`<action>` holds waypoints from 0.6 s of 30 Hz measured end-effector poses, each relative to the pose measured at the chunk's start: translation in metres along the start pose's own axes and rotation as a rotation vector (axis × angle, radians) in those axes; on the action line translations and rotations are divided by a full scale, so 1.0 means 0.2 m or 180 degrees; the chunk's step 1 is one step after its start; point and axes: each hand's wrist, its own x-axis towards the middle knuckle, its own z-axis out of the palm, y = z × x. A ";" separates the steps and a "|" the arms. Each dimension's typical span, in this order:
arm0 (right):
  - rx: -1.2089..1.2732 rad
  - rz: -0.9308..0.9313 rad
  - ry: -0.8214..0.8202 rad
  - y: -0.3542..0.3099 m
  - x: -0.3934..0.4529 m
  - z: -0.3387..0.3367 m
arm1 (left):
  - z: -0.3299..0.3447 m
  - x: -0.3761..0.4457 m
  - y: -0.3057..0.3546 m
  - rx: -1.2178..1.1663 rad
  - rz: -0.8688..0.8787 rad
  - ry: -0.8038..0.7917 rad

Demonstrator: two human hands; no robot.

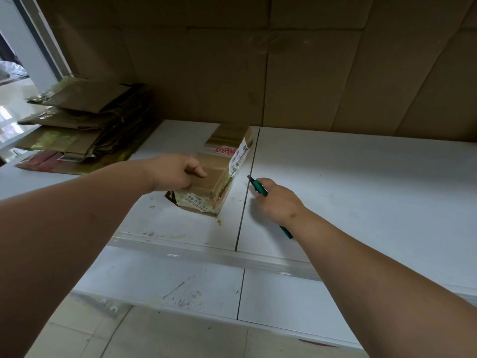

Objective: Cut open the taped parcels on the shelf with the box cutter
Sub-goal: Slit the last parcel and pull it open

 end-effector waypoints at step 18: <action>0.0434 -0.0224 0.0377 0.01 -0.05 0.06 | -0.02 0.11 0.02 0.1718 0.0107 -0.0822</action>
